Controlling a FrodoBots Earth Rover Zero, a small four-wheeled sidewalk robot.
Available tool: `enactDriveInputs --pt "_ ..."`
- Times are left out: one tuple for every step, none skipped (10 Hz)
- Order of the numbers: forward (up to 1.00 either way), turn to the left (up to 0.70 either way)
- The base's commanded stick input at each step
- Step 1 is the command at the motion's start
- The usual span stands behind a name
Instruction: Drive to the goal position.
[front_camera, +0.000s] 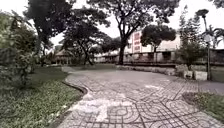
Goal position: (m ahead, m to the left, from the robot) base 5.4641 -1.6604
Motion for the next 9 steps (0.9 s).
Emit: enactDriveInputs --pt "0.70 0.00" --pt "0.70 0.00" --pt "0.70 0.00" --pt "0.70 0.00" --pt "0.70 0.00" --pt "0.70 0.00" --pt "0.70 0.00" --pt "0.70 0.00" --pt "0.70 -0.15"
